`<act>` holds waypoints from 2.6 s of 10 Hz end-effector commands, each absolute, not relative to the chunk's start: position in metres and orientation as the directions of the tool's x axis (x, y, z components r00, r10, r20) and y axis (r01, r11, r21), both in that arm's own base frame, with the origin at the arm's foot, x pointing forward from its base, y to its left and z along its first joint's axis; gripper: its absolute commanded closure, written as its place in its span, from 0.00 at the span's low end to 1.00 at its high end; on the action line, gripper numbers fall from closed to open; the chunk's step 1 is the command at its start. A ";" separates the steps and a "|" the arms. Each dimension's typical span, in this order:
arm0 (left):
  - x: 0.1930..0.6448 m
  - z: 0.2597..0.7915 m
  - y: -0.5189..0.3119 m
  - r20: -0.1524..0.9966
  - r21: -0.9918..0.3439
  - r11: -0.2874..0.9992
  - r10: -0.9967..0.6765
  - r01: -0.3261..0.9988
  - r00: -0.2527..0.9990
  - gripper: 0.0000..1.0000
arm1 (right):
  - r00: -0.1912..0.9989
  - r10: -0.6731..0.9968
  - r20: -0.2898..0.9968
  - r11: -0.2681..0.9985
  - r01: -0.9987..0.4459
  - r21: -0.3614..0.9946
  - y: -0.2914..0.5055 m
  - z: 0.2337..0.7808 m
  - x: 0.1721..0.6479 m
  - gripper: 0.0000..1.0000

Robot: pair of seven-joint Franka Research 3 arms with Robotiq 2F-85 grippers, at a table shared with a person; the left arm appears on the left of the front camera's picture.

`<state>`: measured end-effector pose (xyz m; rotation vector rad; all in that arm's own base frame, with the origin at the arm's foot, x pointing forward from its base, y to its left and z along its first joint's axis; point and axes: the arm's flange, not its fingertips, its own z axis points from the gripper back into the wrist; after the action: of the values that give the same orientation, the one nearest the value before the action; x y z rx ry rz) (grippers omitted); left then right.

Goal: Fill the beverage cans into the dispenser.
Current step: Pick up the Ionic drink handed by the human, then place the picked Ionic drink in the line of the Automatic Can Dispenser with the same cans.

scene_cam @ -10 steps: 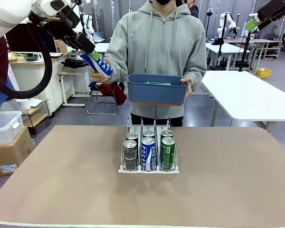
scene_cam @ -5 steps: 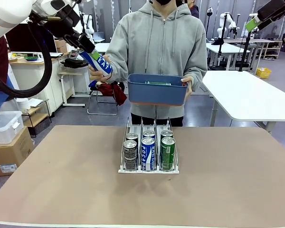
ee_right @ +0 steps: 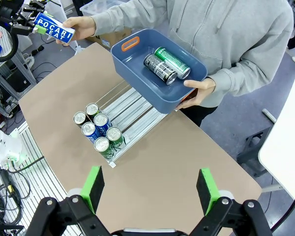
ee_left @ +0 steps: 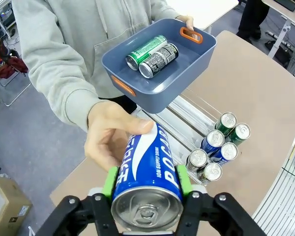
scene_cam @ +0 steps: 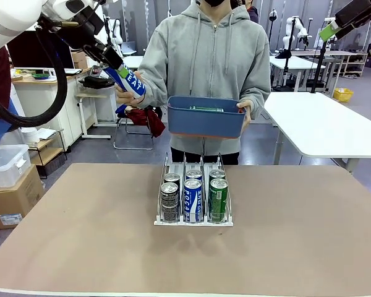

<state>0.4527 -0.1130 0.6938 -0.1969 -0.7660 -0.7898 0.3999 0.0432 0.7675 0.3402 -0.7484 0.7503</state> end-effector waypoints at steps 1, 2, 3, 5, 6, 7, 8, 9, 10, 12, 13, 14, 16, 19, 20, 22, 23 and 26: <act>0.448 0.692 -0.110 0.678 0.147 0.703 -0.584 0.696 0.447 1.00 | 0.492 0.484 0.724 0.698 -0.716 0.021 0.043 0.766 0.399 0.00; 0.448 0.692 -0.109 0.676 0.155 0.703 -0.588 0.694 0.445 1.00 | 0.492 0.484 0.724 0.698 -0.716 0.021 0.043 0.766 0.399 0.00; 0.448 0.692 -0.109 0.673 0.140 0.695 -0.589 0.705 0.447 1.00 | 0.492 0.484 0.724 0.698 -0.716 0.021 0.043 0.766 0.399 0.00; 0.451 0.696 -0.112 0.682 0.127 0.700 -0.576 0.703 0.450 0.62 | 0.492 0.484 0.724 0.698 -0.716 0.021 0.043 0.766 0.399 0.00; 0.451 0.696 -0.112 0.682 0.127 0.700 -0.576 0.703 0.450 0.62 | 0.492 0.484 0.724 0.698 -0.716 0.021 0.043 0.766 0.399 0.00; 0.451 0.696 -0.112 0.682 0.127 0.700 -0.576 0.703 0.450 0.62 | 0.492 0.484 0.724 0.698 -0.716 0.021 0.043 0.766 0.399 0.00; 0.451 0.696 -0.112 0.682 0.127 0.700 -0.576 0.703 0.450 0.62 | 0.492 0.484 0.724 0.698 -0.716 0.021 0.043 0.766 0.399 0.00; 0.451 0.696 -0.112 0.682 0.127 0.700 -0.576 0.703 0.450 0.62 | 0.492 0.484 0.724 0.698 -0.716 0.021 0.043 0.766 0.399 0.00; 0.451 0.696 -0.112 0.682 0.127 0.700 -0.576 0.703 0.450 0.62 | 0.492 0.484 0.724 0.698 -0.716 0.021 0.043 0.766 0.399 0.00; 0.451 0.696 -0.112 0.682 0.127 0.700 -0.576 0.703 0.450 0.62 | 0.492 0.484 0.724 0.698 -0.716 0.021 0.043 0.766 0.399 0.00; 0.451 0.696 -0.112 0.682 0.127 0.700 -0.576 0.703 0.450 0.62 | 0.492 0.484 0.724 0.698 -0.716 0.021 0.043 0.766 0.399 0.00; 0.451 0.696 -0.112 0.682 0.127 0.700 -0.576 0.703 0.450 0.62 | 0.492 0.484 0.724 0.698 -0.716 0.021 0.043 0.766 0.399 0.00; 0.451 0.696 -0.112 0.682 0.127 0.700 -0.576 0.703 0.450 0.62 | 0.492 0.484 0.724 0.698 -0.716 0.021 0.043 0.766 0.399 0.00; 0.451 0.696 -0.112 0.682 0.127 0.700 -0.576 0.703 0.450 0.62 | 0.492 0.484 0.724 0.698 -0.716 0.021 0.043 0.766 0.399 0.00; 0.451 0.696 -0.112 0.682 0.127 0.700 -0.576 0.703 0.450 0.62 | 0.492 0.484 0.724 0.698 -0.716 0.021 0.043 0.766 0.399 0.00; 0.451 0.696 -0.112 0.682 0.127 0.700 -0.576 0.703 0.450 0.62 | 0.492 0.484 0.724 0.698 -0.716 0.021 0.043 0.766 0.399 0.00; 0.451 0.696 -0.112 0.682 0.127 0.700 -0.576 0.703 0.450 0.62 | 0.492 0.484 0.724 0.698 -0.716 0.021 0.043 0.766 0.399 0.00; 0.451 0.696 -0.112 0.682 0.127 0.700 -0.576 0.703 0.450 0.62 | 0.492 0.484 0.724 0.698 -0.716 0.021 0.043 0.766 0.399 0.00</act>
<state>0.4519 -0.1126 0.6940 -0.1870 -0.7616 -0.7949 0.3999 0.0432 0.7675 0.3402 -0.7484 0.7503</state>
